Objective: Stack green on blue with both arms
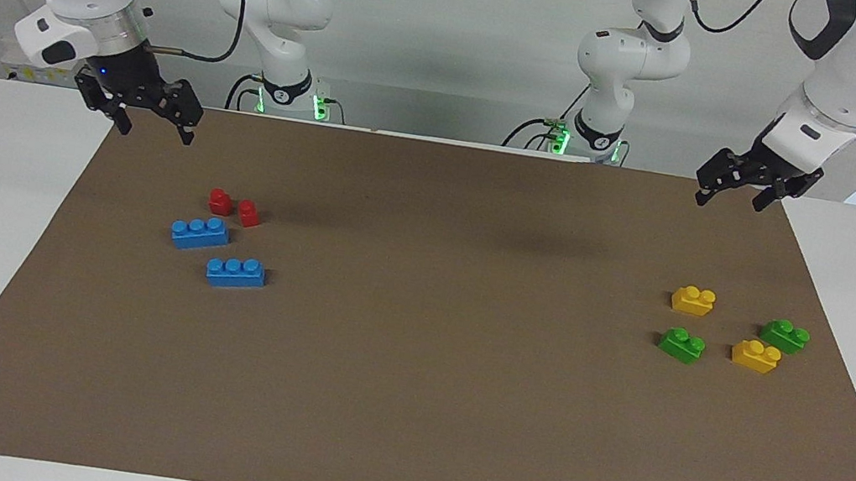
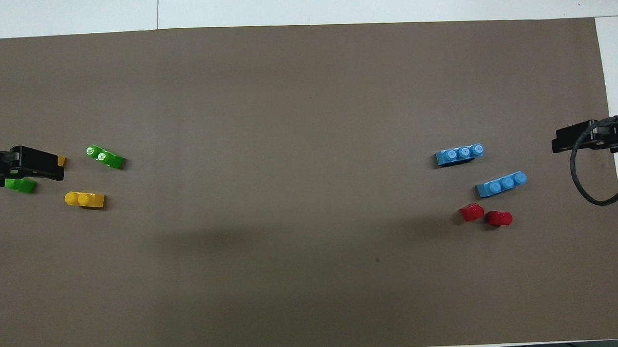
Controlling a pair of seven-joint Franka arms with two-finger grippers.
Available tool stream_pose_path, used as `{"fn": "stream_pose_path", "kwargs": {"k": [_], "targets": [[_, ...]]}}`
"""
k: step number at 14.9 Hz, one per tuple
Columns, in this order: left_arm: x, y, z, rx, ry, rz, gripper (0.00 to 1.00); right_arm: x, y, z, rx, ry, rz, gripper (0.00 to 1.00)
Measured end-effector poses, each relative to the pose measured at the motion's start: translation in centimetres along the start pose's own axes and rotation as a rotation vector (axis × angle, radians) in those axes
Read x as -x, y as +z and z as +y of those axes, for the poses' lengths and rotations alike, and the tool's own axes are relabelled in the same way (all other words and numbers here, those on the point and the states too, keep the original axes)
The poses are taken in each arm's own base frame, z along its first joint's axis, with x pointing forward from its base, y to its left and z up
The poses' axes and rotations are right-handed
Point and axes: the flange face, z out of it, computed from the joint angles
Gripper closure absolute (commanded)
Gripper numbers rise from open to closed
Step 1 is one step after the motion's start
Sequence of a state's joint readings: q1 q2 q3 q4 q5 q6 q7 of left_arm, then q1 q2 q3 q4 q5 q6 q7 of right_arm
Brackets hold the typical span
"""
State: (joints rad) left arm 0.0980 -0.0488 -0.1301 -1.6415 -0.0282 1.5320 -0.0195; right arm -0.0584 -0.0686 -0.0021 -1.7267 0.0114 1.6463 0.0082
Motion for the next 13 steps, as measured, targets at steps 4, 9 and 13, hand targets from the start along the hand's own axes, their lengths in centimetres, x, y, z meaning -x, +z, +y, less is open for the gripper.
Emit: {"fn": "stream_pose_path", "kwargs": {"k": [4,9,13], "targets": [[0.05,-0.07,0.01,0.0,0.0,0.001,0.0,0.0,0.0,-0.09,0.0,-0.002,0.0,0.0],[0.08,-0.13,0.01,0.0,0.001,0.003,0.0,0.0,0.02,0.18,0.0,0.003,0.0,0.0],[0.09,-0.15,0.01,0.0,0.001,0.003,0.0,-0.28,-0.22,-0.01,0.0,0.0,0.026,0.0]]}}
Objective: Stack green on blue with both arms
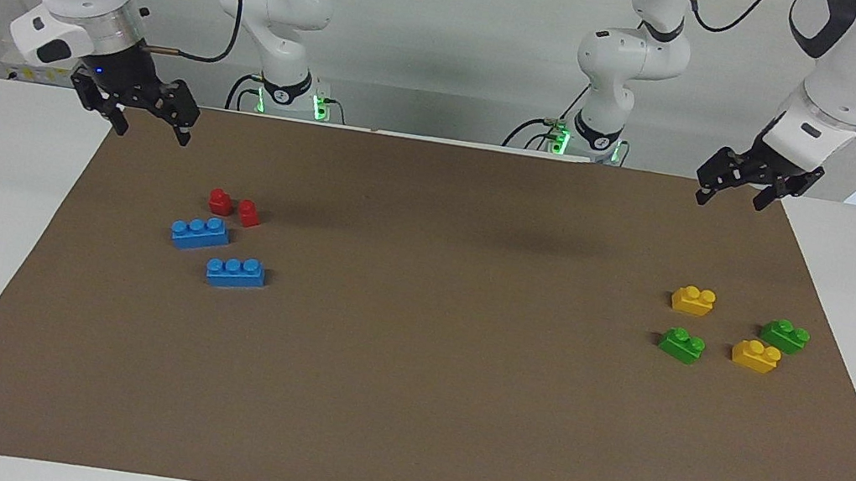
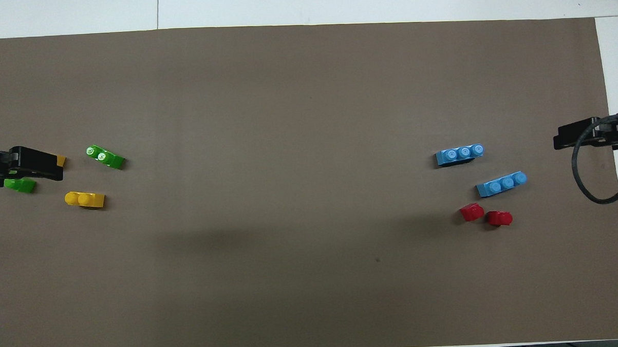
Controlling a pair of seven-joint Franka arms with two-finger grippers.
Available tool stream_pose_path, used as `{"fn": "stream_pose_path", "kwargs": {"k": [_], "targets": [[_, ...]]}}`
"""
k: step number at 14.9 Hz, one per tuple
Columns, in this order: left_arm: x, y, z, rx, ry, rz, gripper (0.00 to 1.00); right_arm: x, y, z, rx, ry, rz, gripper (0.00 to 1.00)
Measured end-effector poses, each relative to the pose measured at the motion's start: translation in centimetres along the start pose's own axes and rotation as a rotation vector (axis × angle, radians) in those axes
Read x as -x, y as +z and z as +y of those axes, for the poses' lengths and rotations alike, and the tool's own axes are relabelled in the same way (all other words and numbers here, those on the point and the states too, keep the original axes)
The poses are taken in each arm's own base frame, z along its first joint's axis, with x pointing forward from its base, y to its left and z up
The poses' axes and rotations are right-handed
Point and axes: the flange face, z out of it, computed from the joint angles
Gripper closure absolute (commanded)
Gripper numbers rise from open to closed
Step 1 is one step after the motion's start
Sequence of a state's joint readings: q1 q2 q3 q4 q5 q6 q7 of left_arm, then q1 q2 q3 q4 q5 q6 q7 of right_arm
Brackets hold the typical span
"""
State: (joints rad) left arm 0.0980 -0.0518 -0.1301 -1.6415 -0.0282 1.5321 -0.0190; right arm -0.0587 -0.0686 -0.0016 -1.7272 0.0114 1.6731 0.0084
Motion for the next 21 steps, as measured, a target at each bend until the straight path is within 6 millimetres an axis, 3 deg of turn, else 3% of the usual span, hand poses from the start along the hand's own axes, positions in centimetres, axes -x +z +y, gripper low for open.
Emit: {"fn": "stream_pose_path", "kwargs": {"k": [12,16,21], "targets": [[-0.1,0.1,-0.6,0.001,-0.011,0.006,0.0,-0.9,-0.2,0.3,-0.001,0.022,0.073,0.0],[-0.6,0.7,-1.5,0.002,-0.051,0.039,0.0,-1.9,1.9,0.1,-0.016,0.344,0.088,0.0],[-0.6,1.7,-1.6,0.006,-0.24,0.047,0.0,-4.5,7.4,-0.6,-0.107,0.827,-0.002,0.0]]}}
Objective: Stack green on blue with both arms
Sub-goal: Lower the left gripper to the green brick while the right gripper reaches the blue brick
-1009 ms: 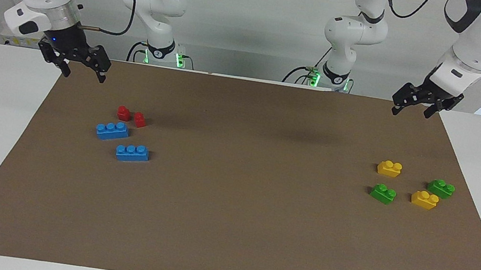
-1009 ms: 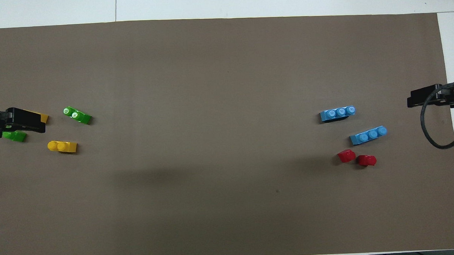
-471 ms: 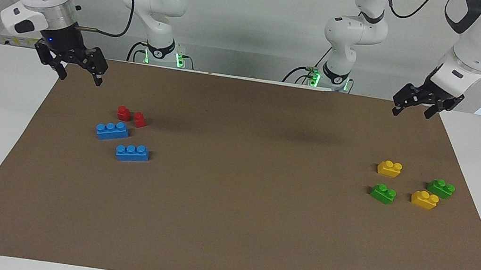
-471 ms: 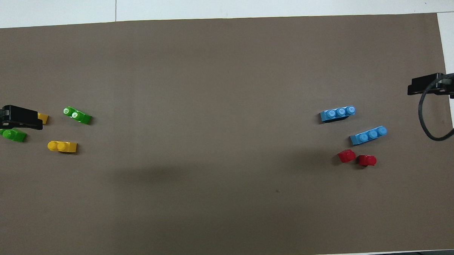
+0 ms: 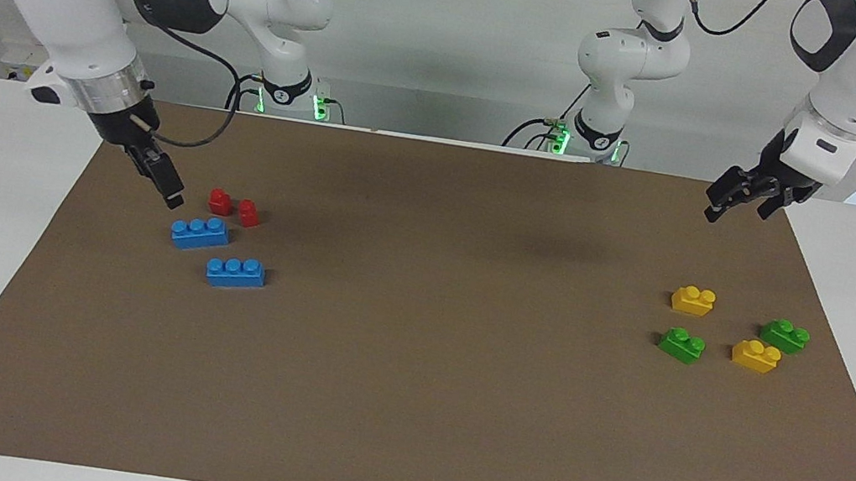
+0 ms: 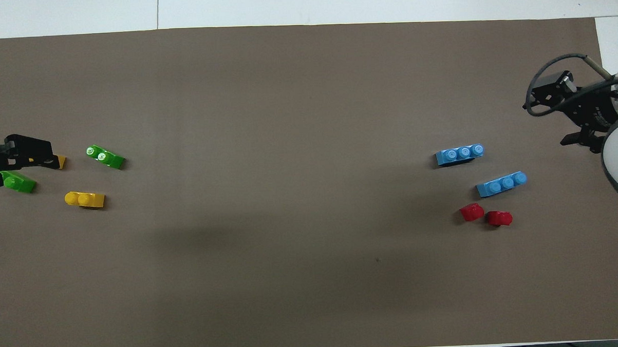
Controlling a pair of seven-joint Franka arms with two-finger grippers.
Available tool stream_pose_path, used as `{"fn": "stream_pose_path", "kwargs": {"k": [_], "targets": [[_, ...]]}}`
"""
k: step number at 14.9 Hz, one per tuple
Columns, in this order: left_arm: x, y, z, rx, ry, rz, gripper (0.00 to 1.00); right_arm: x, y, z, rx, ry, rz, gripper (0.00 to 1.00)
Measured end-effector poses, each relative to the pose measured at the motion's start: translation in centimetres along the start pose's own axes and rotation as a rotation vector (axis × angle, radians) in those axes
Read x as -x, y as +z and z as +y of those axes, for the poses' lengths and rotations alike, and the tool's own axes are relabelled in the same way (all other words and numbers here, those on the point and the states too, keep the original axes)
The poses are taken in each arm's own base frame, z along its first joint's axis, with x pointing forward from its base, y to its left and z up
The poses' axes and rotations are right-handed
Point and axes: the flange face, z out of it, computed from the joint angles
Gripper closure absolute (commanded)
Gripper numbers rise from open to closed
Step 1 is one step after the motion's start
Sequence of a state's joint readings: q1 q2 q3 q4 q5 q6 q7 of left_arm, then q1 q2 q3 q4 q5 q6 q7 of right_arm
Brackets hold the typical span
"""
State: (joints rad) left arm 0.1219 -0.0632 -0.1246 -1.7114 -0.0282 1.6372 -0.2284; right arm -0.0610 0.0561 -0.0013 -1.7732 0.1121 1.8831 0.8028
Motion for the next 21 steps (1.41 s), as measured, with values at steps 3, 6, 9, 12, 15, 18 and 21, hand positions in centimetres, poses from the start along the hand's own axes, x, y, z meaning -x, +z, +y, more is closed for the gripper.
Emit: {"fn": "stream_pose_path", "kwargs": {"k": [3,6,9,12,15,18,21], "targets": [[-0.2,1.4,0.0,0.002,-0.121,0.007,0.0,-1.1,3.1,-0.7,-0.032,0.303,-0.076,0.0],[-0.5,3.2,-0.4,0.004,-0.204,0.012,0.0,-2.1,5.4,-0.6,-0.021,0.455,-0.129,0.0],[-1.3,5.8,-1.1,0.008,-0.318,0.016,0.0,-2.6,7.5,-0.6,-0.007,0.513,-0.173,0.0],[-3.1,9.1,-1.6,0.014,-0.427,0.014,0.0,-3.2,9.2,-0.3,0.004,0.541,-0.206,0.0],[-5.1,12.1,-2.9,0.023,-0.536,0.014,0.0,-3.4,11.0,0.1,0.007,0.559,-0.214,0.0],[-6.7,14.7,-3.1,0.038,-0.626,0.027,0.0,-3.4,12.5,0.5,0.015,0.574,-0.227,0.0],[-8.1,17.4,-3.2,0.051,-0.697,0.035,0.0,-3.5,14.1,0.6,0.032,0.58,-0.235,0.0]]}}
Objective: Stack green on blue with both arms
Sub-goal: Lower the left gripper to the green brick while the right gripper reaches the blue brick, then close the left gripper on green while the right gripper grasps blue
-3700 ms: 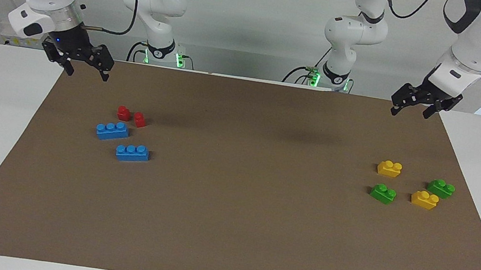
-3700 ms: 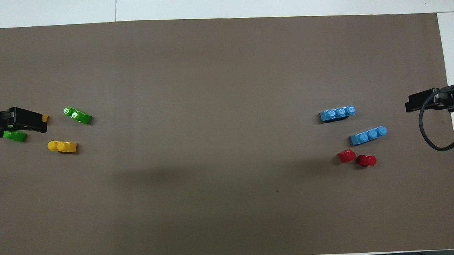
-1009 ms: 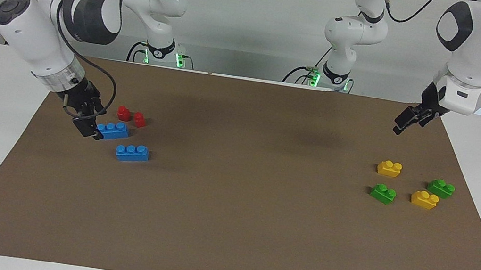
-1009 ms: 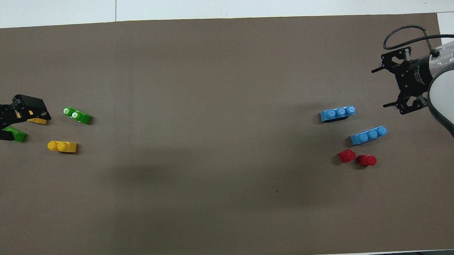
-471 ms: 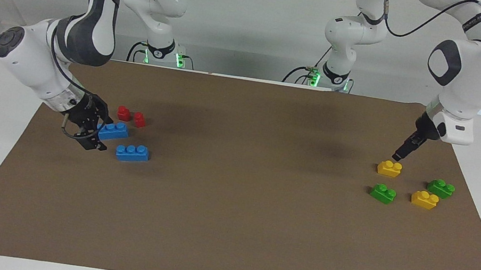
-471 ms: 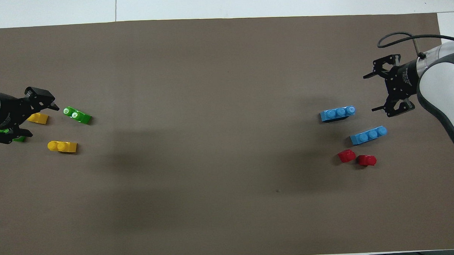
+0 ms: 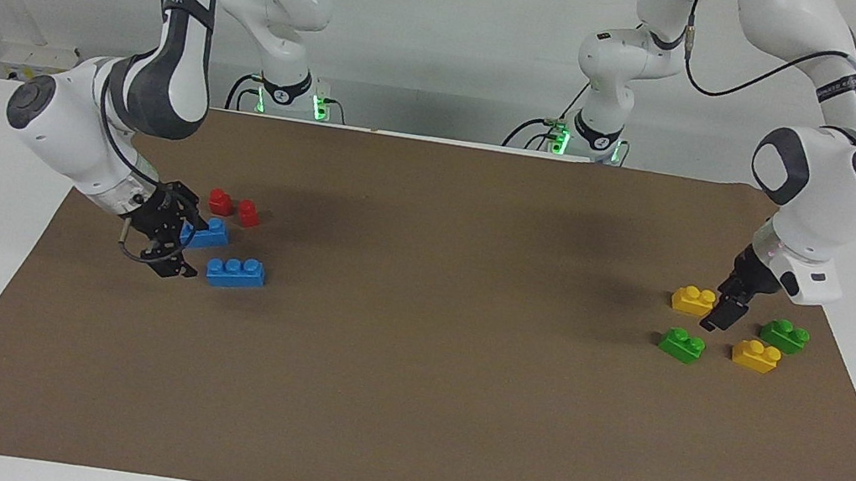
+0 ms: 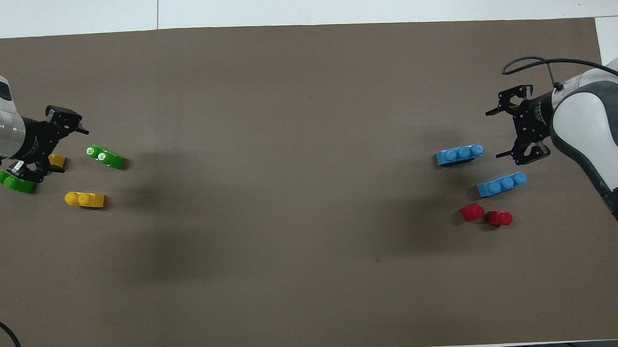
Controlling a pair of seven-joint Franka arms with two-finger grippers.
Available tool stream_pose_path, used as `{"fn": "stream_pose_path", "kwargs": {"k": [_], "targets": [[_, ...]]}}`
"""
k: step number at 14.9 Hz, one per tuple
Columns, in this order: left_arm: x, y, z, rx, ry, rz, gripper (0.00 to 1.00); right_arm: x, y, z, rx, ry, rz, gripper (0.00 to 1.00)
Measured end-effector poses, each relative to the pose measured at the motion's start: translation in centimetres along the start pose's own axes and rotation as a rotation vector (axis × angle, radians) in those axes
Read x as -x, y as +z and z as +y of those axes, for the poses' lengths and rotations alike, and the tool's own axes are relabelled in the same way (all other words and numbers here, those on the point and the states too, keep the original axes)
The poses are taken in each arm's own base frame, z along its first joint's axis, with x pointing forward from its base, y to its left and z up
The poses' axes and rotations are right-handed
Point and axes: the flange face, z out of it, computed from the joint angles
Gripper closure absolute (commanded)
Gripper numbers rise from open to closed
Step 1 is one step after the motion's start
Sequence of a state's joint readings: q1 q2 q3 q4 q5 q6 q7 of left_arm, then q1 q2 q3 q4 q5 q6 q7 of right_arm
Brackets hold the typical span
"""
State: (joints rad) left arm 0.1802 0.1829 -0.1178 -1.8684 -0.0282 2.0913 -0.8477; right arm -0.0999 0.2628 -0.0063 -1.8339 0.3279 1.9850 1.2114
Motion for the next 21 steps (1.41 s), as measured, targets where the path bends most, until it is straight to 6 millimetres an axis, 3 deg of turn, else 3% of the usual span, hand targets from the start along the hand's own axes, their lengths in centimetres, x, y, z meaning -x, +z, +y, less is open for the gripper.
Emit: {"fn": "stream_pose_path", "kwargs": {"k": [8,17,21], "targets": [[-2.4,5.9,0.5,-0.018,-0.04,-0.031,0.0,-0.8,2.9,-0.6,0.004,0.009,-0.037,0.0],[-3.0,9.9,0.5,-0.008,-0.099,-0.026,0.0,-1.7,7.0,1.0,0.021,-0.028,-0.026,0.0],[-2.8,10.9,0.3,-0.014,-0.104,-0.032,0.0,-2.0,7.7,1.2,0.002,-0.019,-0.031,0.0]]}}
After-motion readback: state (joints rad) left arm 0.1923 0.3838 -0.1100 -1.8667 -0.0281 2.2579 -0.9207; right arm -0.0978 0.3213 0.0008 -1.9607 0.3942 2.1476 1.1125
